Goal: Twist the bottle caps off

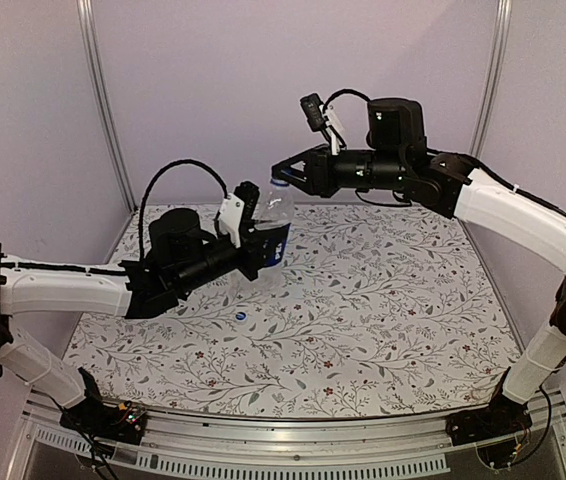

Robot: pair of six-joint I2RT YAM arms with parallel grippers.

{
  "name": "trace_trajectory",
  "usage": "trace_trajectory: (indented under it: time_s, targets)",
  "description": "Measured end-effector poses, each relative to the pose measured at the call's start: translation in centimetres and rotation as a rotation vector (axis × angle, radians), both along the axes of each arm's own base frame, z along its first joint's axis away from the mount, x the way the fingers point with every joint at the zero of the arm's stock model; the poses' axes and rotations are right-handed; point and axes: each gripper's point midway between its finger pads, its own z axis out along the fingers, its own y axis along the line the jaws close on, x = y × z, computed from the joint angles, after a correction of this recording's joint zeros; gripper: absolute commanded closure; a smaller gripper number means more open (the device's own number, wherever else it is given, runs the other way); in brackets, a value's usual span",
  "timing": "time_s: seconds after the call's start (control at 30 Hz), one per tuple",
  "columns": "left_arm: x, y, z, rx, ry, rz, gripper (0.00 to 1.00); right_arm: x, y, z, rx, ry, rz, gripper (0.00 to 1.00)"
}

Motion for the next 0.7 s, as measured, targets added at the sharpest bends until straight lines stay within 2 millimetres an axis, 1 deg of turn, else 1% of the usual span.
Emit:
trace_trajectory:
  time_s: [0.17,0.33,0.43,0.57,0.7]
  targets:
    - [-1.4,-0.5,0.6,-0.014,-0.010,-0.089,0.76,-1.3,-0.2,0.6,0.009,-0.050,0.143,0.95]
    - [-3.4,-1.0,1.0,-0.021,-0.022,-0.246,0.77,-3.7,-0.7,1.1,0.002,-0.135,0.305,0.95]
    - [-5.1,-1.2,1.2,-0.028,-0.023,-0.390,0.77,-5.7,-1.0,1.4,0.009,-0.187,0.419,0.96]
    - [-7.7,-1.4,1.0,-0.038,-0.005,-0.580,0.78,-8.1,-1.1,1.5,0.032,-0.216,0.563,0.96]
    - [-9.9,-1.3,0.9,-0.046,0.014,-0.720,0.79,-9.6,-1.4,1.5,0.050,-0.227,0.650,0.97]
